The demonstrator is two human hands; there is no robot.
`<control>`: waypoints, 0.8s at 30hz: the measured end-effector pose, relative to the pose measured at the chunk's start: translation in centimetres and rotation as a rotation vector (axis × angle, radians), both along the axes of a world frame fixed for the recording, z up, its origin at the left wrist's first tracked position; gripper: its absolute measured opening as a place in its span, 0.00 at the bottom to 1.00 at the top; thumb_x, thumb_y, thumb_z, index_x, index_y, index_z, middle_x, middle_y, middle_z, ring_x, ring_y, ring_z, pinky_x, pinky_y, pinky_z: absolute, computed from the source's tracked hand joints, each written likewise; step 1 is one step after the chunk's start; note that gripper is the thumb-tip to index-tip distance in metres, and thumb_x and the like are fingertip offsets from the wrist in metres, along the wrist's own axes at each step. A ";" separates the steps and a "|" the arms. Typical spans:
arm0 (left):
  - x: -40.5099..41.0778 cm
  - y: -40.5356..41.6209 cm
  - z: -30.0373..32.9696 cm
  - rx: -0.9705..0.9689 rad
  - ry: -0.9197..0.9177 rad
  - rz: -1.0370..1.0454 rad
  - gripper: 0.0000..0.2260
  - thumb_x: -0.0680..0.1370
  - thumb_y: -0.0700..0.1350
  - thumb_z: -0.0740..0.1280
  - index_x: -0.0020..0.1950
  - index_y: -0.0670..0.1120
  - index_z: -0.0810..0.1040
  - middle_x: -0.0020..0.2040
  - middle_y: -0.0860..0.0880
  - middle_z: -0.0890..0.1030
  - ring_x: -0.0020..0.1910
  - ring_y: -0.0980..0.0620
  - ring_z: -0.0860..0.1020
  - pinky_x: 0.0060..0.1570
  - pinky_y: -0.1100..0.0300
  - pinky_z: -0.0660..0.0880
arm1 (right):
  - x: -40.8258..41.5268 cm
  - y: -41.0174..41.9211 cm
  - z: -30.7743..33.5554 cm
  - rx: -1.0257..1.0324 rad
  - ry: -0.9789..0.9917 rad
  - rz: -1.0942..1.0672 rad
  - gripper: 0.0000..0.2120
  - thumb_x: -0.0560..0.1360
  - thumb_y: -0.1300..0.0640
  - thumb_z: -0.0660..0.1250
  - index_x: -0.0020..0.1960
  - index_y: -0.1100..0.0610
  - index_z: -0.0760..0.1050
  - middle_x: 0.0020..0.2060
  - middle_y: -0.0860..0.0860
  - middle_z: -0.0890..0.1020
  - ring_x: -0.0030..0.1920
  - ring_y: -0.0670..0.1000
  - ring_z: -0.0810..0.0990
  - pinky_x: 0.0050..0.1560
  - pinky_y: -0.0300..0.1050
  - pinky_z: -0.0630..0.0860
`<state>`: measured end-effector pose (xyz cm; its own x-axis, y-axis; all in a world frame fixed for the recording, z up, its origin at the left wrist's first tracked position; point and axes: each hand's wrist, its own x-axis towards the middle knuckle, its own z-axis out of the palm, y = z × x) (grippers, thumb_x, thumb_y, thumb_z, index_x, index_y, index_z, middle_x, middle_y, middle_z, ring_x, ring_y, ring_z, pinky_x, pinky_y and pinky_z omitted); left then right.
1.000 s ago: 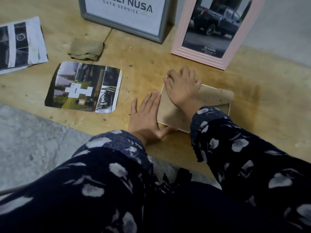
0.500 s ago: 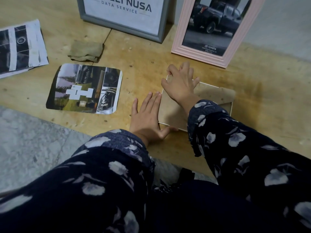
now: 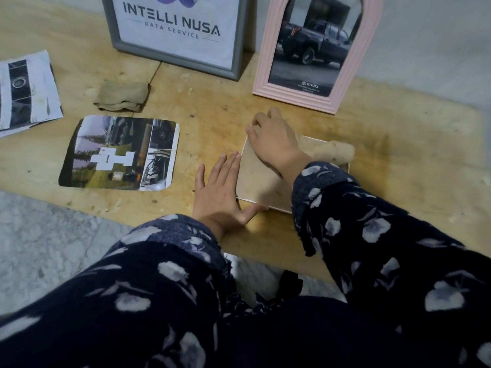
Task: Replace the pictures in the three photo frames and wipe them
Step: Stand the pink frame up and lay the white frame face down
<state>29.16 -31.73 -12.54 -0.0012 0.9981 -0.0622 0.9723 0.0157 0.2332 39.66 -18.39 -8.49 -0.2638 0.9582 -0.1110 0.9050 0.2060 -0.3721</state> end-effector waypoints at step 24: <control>-0.1 -0.1 0.0 0.000 -0.003 0.003 0.49 0.67 0.78 0.48 0.79 0.49 0.46 0.79 0.55 0.49 0.78 0.55 0.45 0.74 0.44 0.41 | 1.8 1.8 4.8 -0.214 -0.223 -0.007 0.20 0.66 0.51 0.77 0.54 0.54 0.75 0.46 0.50 0.80 0.46 0.54 0.76 0.44 0.44 0.71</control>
